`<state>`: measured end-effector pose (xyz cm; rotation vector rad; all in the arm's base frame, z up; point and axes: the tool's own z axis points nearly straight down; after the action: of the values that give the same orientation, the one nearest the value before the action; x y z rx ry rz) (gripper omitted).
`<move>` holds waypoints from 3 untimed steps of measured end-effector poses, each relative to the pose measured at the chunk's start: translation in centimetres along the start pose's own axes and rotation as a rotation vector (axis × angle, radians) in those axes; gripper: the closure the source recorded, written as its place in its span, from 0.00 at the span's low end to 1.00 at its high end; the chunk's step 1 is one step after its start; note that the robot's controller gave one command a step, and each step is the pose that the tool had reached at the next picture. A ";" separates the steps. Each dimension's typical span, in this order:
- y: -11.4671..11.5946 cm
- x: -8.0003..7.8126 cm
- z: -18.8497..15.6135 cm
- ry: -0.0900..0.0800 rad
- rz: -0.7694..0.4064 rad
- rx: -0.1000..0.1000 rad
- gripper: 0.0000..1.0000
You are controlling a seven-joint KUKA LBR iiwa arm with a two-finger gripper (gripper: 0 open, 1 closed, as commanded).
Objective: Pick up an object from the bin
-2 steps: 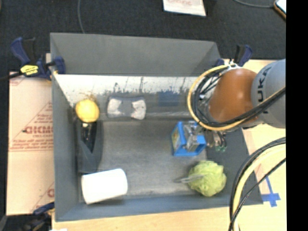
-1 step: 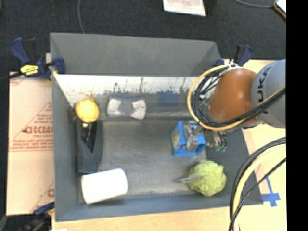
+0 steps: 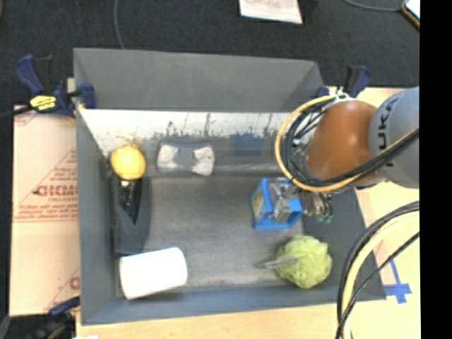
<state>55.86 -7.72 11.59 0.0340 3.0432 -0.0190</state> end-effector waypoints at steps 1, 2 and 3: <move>0.0 0.0 0.0 0.000 0.000 0.000 1.00; 3.0 -1.6 -0.9 -0.012 -0.368 0.001 1.00; 3.0 -1.6 -0.9 -0.012 -0.367 0.001 1.00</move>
Offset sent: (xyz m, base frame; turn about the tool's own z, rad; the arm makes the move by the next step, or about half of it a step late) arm 0.0132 0.0305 0.0075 -0.3717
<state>57.44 -4.72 12.61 -0.5202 2.9903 -0.0472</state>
